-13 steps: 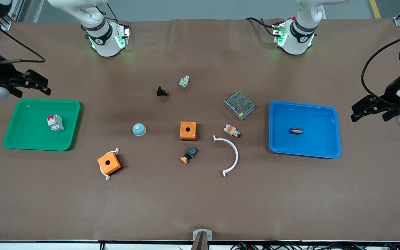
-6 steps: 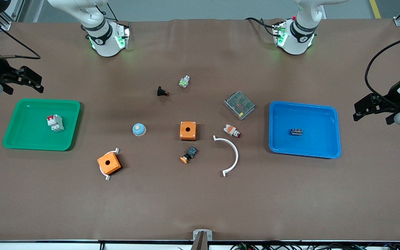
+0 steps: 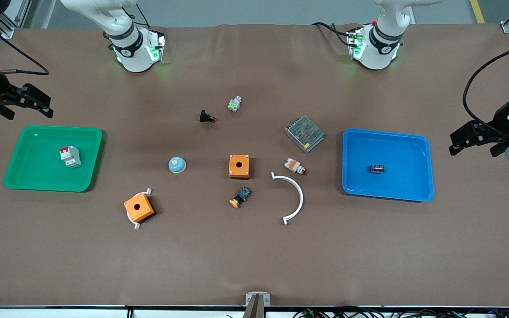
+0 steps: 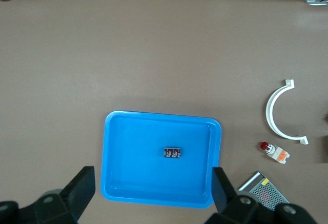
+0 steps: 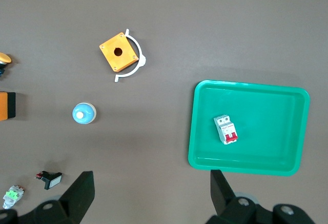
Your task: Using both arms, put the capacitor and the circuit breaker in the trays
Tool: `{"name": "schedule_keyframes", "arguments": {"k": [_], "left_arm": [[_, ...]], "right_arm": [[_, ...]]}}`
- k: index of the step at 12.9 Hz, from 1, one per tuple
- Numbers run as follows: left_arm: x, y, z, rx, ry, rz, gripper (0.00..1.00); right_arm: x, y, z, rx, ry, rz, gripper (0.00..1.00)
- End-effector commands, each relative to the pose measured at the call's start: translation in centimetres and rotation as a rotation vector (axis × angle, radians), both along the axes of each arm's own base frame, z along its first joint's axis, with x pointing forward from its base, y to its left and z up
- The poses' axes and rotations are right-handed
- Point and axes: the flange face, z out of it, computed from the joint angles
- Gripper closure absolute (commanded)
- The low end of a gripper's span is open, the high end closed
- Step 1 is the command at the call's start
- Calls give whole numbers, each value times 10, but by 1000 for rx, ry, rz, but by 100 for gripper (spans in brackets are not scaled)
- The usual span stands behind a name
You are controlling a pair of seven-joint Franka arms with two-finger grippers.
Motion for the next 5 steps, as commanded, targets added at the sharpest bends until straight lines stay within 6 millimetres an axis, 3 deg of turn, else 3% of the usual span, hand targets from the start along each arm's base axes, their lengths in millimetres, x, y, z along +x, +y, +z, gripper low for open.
{"name": "schedule_keyframes", "arguments": {"k": [1, 5], "left_arm": [[-2, 3, 9, 21, -2, 35, 0], [-1, 3, 9, 23, -4, 24, 0]], "right_arm": [[-10, 0, 14, -1, -5, -18, 0], [-12, -1, 24, -1, 11, -22, 0]]}}
